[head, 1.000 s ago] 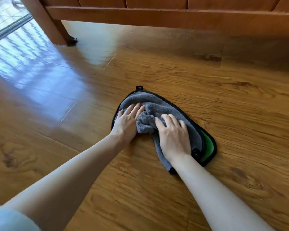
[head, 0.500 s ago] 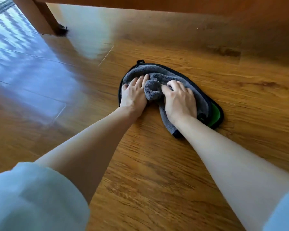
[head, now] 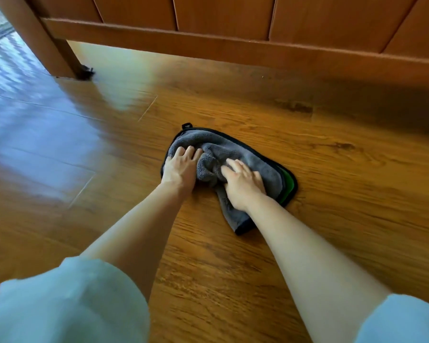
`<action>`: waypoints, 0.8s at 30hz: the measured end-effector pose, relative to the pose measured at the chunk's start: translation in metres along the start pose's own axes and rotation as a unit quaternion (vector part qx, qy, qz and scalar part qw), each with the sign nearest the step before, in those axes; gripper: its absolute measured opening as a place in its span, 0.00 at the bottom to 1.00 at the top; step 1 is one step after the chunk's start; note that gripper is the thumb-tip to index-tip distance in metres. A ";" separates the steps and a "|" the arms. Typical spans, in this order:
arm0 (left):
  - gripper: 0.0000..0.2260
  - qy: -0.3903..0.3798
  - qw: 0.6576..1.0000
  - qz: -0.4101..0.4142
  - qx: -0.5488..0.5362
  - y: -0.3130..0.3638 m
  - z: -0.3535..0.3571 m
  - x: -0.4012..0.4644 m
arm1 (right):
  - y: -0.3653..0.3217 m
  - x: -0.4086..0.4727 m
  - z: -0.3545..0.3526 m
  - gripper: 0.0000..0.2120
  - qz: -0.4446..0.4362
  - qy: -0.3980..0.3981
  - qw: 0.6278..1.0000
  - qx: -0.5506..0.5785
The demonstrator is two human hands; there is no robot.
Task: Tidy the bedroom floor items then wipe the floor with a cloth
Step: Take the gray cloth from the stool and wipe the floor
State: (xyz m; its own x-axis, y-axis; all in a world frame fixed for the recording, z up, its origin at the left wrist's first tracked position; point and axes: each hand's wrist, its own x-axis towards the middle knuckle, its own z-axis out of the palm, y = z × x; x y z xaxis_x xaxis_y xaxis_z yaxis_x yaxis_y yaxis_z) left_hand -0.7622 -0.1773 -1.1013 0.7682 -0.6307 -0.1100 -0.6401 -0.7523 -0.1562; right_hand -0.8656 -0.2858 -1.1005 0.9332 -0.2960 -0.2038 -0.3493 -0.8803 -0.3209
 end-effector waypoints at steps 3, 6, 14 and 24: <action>0.33 0.000 1.000 0.009 0.000 -0.002 0.004 -0.015 | 0.000 -0.022 0.003 0.26 -0.012 -0.016 1.000 0.003; 0.33 -0.008 1.000 0.009 0.010 0.002 0.004 -0.036 | -0.001 -0.045 0.003 0.27 -0.019 -0.033 0.999 0.007; 0.33 -0.035 0.999 0.015 0.031 0.015 0.000 -0.104 | -0.003 -0.120 0.001 0.35 -0.038 -0.069 0.997 0.000; 0.29 -0.062 0.997 0.032 0.039 0.035 0.002 -0.211 | 0.004 -0.209 0.015 0.28 -0.103 -0.080 0.990 -0.048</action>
State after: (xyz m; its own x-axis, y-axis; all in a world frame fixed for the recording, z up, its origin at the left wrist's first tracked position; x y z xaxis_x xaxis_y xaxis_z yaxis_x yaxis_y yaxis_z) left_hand -0.9464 -0.0706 -1.0855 0.7246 -0.6453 -0.2419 -0.6887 -0.6909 -0.2198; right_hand -1.0632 -0.2219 -1.0730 0.9559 -0.0502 -0.2893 -0.1355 -0.9495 -0.2830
